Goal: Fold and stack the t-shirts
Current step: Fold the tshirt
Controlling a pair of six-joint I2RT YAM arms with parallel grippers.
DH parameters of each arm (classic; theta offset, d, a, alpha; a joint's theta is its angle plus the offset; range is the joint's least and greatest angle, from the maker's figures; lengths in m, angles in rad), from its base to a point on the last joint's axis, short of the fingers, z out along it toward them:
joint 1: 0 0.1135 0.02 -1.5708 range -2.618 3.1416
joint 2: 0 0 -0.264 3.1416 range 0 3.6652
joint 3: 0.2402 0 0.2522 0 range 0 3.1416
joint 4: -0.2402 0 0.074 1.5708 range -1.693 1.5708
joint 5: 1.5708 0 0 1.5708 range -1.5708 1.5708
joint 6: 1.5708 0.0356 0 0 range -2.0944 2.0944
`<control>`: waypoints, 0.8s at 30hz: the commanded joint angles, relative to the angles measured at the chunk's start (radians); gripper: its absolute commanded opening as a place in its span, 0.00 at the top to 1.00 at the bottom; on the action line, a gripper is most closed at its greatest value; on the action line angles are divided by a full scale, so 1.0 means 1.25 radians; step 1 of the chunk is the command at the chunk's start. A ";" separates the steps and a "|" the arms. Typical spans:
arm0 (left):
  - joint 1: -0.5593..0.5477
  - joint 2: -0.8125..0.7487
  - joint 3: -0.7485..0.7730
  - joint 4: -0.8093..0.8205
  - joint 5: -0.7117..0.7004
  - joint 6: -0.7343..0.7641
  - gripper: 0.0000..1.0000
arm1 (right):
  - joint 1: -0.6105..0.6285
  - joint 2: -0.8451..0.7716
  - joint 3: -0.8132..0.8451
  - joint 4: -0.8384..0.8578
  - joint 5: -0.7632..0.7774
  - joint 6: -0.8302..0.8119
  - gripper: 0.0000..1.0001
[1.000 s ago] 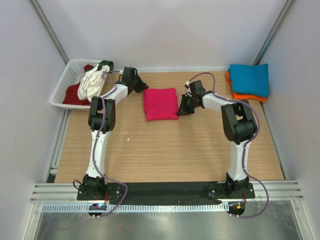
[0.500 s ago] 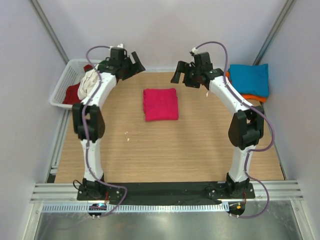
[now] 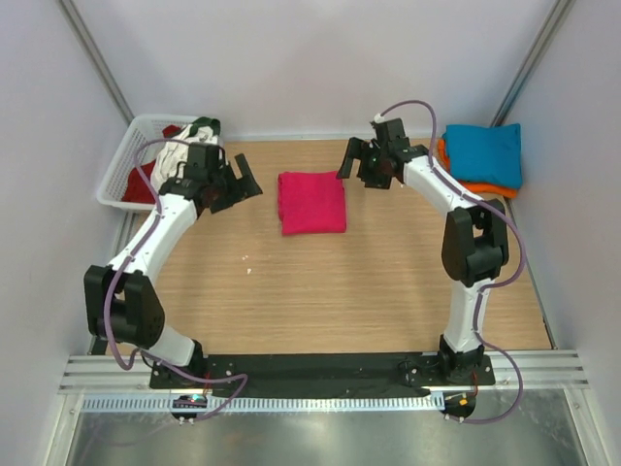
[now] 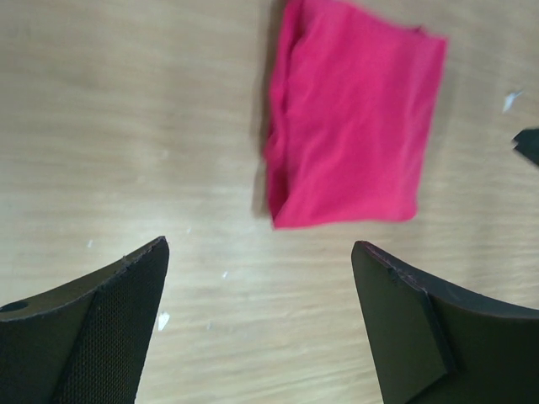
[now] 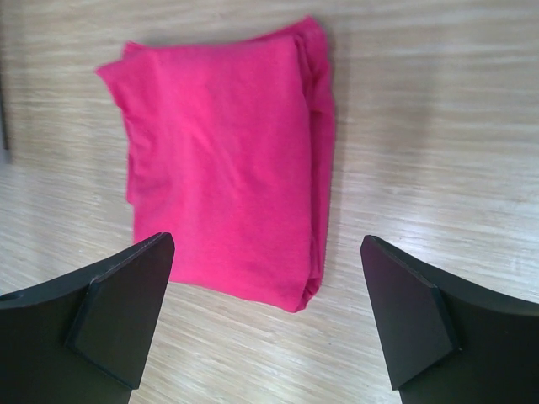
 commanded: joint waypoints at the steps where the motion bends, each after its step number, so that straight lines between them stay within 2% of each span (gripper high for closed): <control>1: 0.001 -0.085 -0.045 -0.036 -0.002 0.015 0.09 | 0.001 0.007 -0.037 0.041 0.001 0.021 0.00; 12: 0.001 -0.183 -0.142 -0.067 -0.027 0.049 0.01 | 0.003 -0.034 -0.137 0.091 0.038 0.025 0.00; 19: 0.001 -0.212 -0.165 -0.067 -0.035 0.056 0.00 | 0.008 -0.004 -0.144 0.084 0.070 0.009 0.00; 24: 0.001 -0.225 -0.181 -0.067 -0.039 0.058 0.00 | 0.017 0.005 -0.183 0.154 0.072 -0.016 0.00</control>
